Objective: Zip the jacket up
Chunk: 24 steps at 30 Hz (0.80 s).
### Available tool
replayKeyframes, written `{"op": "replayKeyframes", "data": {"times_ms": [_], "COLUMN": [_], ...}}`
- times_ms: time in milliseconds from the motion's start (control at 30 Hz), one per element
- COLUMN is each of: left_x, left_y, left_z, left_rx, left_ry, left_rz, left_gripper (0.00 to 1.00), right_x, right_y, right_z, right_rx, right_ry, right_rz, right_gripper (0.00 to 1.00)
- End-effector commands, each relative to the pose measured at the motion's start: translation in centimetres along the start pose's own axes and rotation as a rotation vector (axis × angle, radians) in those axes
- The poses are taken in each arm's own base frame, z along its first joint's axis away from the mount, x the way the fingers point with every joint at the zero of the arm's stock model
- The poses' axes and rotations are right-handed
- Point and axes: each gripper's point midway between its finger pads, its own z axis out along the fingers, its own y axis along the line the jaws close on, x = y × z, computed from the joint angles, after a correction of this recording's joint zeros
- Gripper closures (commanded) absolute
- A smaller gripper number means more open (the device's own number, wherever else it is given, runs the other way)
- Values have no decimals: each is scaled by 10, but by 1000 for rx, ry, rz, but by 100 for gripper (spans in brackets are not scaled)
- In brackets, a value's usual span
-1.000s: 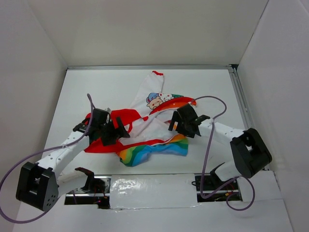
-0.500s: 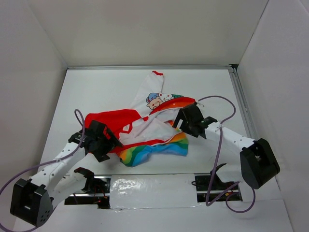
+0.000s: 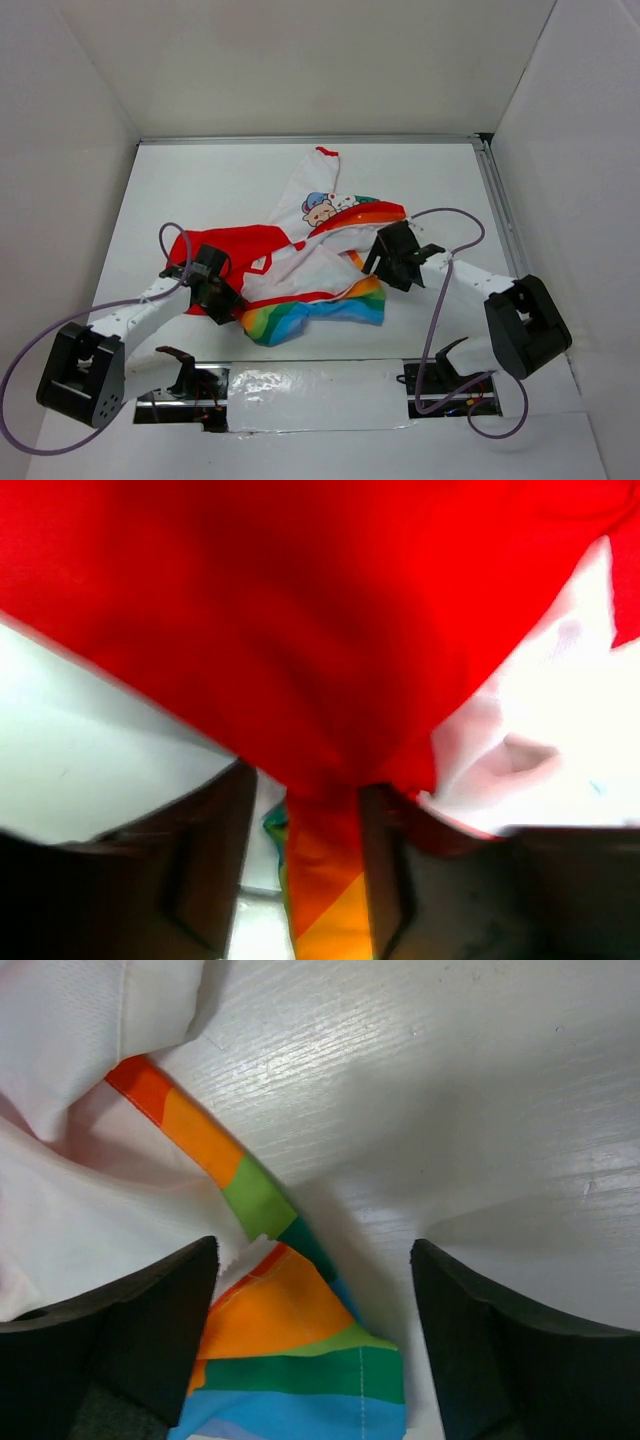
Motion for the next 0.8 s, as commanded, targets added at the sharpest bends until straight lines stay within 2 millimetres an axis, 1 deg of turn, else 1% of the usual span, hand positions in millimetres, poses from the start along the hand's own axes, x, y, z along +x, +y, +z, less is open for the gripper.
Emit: {"op": "replayKeyframes", "data": {"times_ms": [0, 33, 67, 100, 133, 167, 200, 233, 267, 300, 333, 367, 400, 433, 467, 500, 633, 733, 767], "left_x": [-17, -16, -16, -16, -17, -17, -16, -17, -18, -18, -18, -18, -23, -23, -24, -24, -23, -22, -22], "left_y": [-13, -13, -13, -14, -15, -22, -22, -22, -28, -29, -30, -32, -32, -31, -35, -36, -38, -41, -42], "left_z": [10, 16, 18, 20, 20, 18, 17, 15, 9, 6, 1, -6, -9, -14, -23, -27, -46, -55, -57], "left_rx": [29, 16, 4, -12, -15, -3, -4, -7, 13, 18, 21, 43, 48, 52, 86, 98, 141, 177, 189], "left_ry": [-45, -26, -17, -9, -7, 5, 6, 6, -4, -4, -5, -16, -50, -56, -71, -79, -107, -121, -127], "left_rz": [-7, -3, -8, -6, 0, 4, 13, 14, 21, 21, 20, 19, 26, 29, 38, 41, 59, 88, 100], "left_gripper": [55, 60, 74, 81, 90, 93, 94, 94, 94, 94, 94, 94, 94, 93, 93, 93, 92, 93, 92], "right_x": [0, 3, 4, 5, 9, 12, 11, 13, 12, 12, 11, 10, 9, 8, 8, 8, 17, 28, 32], "right_y": [9, 9, 10, 13, 16, 20, 24, 29, 34, 36, 36, 36, 34, 32, 25, 23, 18, 19, 22], "right_z": [3, 4, 3, 3, 1, -1, -4, -7, -14, -16, -18, -22, -23, -23, -23, -23, -20, -17, -17], "right_rx": [-39, -41, -48, -71, -91, -108, -130, -150, -177, -190, -191, -192, -183, -168, -135, -124, -93, -91, -98], "right_ry": [-6, 4, 12, 18, 35, 39, 32, 43, 34, 32, 25, 17, 10, 4, -8, -13, 3, 27, 39], "right_rz": [14, 15, 13, 0, -6, -17, -25, -30, -49, -55, -57, -61, -64, -65, -64, -65, -99, -133, -142], "right_gripper": [18, 23, 33, 38, 46, 52, 58, 59, 59, 56, 50, 48, 45, 37, 34, 31, 30, 30, 32]}}
